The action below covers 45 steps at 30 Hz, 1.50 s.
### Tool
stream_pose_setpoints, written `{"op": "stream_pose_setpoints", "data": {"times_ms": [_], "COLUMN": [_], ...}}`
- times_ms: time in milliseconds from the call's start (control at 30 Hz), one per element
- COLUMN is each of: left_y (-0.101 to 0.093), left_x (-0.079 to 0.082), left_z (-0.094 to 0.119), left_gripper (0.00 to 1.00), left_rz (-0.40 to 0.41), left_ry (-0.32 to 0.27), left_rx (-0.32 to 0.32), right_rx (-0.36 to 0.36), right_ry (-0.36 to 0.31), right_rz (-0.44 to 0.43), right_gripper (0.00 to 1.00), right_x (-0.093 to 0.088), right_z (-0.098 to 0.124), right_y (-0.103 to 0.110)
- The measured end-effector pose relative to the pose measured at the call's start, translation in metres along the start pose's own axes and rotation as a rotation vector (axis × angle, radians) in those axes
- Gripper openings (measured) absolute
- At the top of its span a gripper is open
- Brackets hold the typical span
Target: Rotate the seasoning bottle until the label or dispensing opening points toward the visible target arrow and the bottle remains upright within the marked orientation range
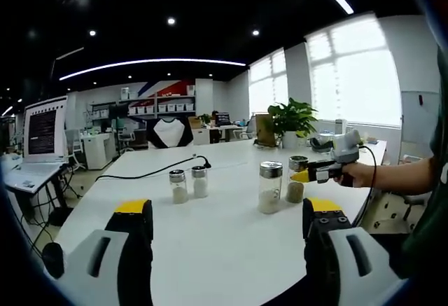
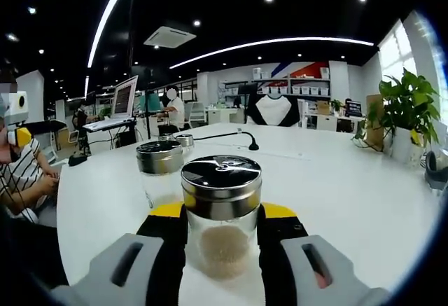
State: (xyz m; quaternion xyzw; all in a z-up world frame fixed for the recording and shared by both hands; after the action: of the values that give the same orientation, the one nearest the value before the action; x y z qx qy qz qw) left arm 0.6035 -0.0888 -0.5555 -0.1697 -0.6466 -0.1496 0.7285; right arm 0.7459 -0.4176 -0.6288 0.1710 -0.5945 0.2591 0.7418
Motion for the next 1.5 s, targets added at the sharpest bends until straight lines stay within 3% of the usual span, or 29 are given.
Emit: {"op": "stream_pose_setpoints", "data": {"times_ms": [700,767,867,1000,1200,1333,1367,1400,1500], "left_y": [0.003,0.003,0.004,0.004,0.003,0.002,0.002,0.002,0.001], "left_x": [0.0,0.0,0.0,-0.003,-0.004,-0.003,-0.003,-0.004,-0.003], "left_z": [-0.002,-0.001,0.0,0.0,0.0,0.0,0.0,-0.001,-0.001], "left_gripper": [0.93,0.93,0.93,0.93,0.93,0.93,0.93,0.93,0.93], "left_rz": [0.001,0.001,0.0,0.004,0.008,0.006,0.005,0.006,0.008], "left_ry": [-0.001,0.0,0.001,0.006,0.008,0.006,0.007,0.008,0.007], "left_rx": [0.004,0.005,0.007,0.008,0.004,0.0,0.0,0.0,-0.003], "right_rx": [0.01,0.003,-0.034,-0.11,-0.2,-0.232,-0.228,-0.234,-0.281], "right_ry": [0.003,0.01,0.019,-0.036,-0.055,-0.072,-0.11,-0.095,-0.053], "right_rz": [-0.006,-0.003,-0.028,-0.022,-0.038,-0.061,-0.101,-0.113,-0.041], "right_gripper": [0.39,0.45,0.55,0.52,0.51,0.5,0.49,0.48,0.47], "right_x": [0.001,0.0,-0.003,0.004,0.011,0.011,0.012,0.009,0.007], "right_z": [-0.001,0.0,0.002,0.008,0.008,0.005,0.002,0.002,-0.001], "right_y": [-0.004,-0.001,0.002,0.003,0.008,0.013,0.013,0.014,0.014]}}
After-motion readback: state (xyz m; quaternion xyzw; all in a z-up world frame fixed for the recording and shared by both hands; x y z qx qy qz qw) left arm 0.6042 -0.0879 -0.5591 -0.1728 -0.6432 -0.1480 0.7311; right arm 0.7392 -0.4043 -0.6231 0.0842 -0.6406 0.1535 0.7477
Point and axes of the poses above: the point that each gripper's makers call its tool centre point, and the gripper's own axes: z roughly backward along the fingers, y roughly to its left, x roughly out of its top, the point moved 8 cm from there along z, roughly backward along the fingers, and after that the axes turned 4 degrees about z, right-handed, at the moved point
